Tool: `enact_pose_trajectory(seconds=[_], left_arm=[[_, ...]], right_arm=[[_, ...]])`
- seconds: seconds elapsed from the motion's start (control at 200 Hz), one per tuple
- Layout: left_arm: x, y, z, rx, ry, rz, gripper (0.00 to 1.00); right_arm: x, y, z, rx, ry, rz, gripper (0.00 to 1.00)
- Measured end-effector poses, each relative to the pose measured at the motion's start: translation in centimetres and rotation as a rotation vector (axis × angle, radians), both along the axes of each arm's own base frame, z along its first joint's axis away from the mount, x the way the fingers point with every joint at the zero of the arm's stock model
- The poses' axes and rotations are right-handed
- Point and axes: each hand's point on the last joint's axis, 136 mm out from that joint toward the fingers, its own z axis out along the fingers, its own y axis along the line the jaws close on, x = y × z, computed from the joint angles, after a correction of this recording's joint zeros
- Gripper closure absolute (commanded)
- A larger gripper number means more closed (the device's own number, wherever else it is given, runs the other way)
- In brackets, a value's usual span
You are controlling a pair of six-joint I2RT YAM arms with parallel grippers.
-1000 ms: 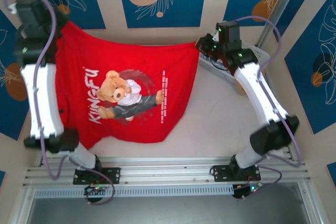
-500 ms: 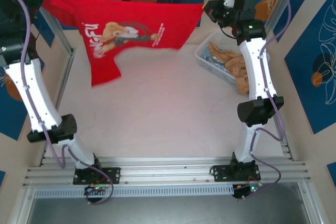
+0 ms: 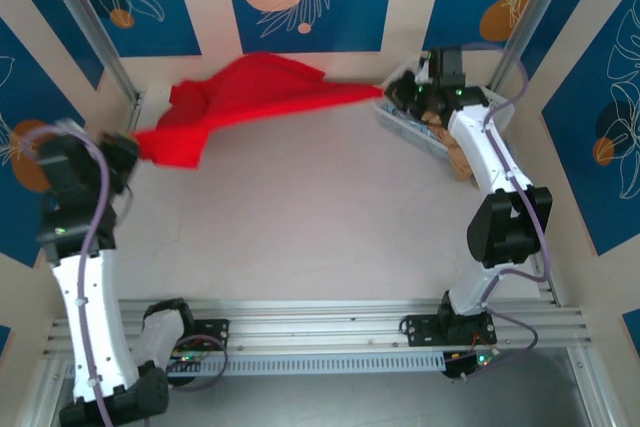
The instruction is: Fold and stack the t-shirts
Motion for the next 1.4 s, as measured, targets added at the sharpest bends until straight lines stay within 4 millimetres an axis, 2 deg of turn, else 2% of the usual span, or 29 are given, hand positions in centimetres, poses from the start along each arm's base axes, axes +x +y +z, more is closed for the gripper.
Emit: enact_pose_trajectory(seconds=[0.065, 0.13, 0.2, 0.275, 0.345, 0.475, 0.71, 0.94, 1.11, 1.32, 1.395], left_arm=[[-1.5, -0.8, -8.8, -0.081, 0.207, -0.005, 1.0], [-3.8, -2.1, -15.6, -0.16, 0.369, -0.019, 1.0], [-6.2, -3.4, -20.0, -0.22, 0.488, -0.03, 1.0], [-7.7, -4.3, -22.2, -0.257, 0.55, -0.042, 1.0], [-8.2, -4.6, -22.9, -0.27, 0.566, -0.042, 1.0], [-8.6, -4.5, -22.8, -0.268, 0.563, -0.026, 1.0], [-10.0, -4.1, -22.7, -0.295, 0.563, 0.064, 1.0], [-11.5, -3.8, -23.7, -0.308, 0.637, 0.119, 1.0], [-14.1, -3.4, -24.9, -0.283, 0.77, 0.166, 1.0], [-15.2, -2.3, -22.6, -0.216, 0.755, 0.215, 1.0], [-15.5, -2.3, -22.4, -0.213, 0.777, 0.22, 1.0]], right_arm=[[-1.9, -0.5, -5.6, -0.032, 0.119, -0.013, 1.0], [-4.2, -0.9, -10.2, -0.064, 0.228, -0.022, 1.0], [-6.3, -1.3, -13.2, -0.096, 0.315, -0.028, 1.0], [-7.5, -1.7, -14.5, -0.132, 0.365, -0.038, 1.0], [-8.0, -1.9, -14.9, -0.163, 0.383, -0.042, 1.0], [-9.6, -2.5, -16.1, -0.234, 0.429, -0.052, 1.0], [-15.8, -3.3, -17.7, -0.335, 0.547, -0.042, 1.0], [-21.5, -4.0, -18.9, -0.376, 0.623, -0.037, 1.0], [-23.6, -4.8, -20.0, -0.395, 0.684, -0.052, 1.0], [-25.1, -5.3, -18.8, -0.392, 0.692, -0.072, 1.0], [-25.6, -5.4, -18.5, -0.392, 0.698, -0.076, 1.0]])
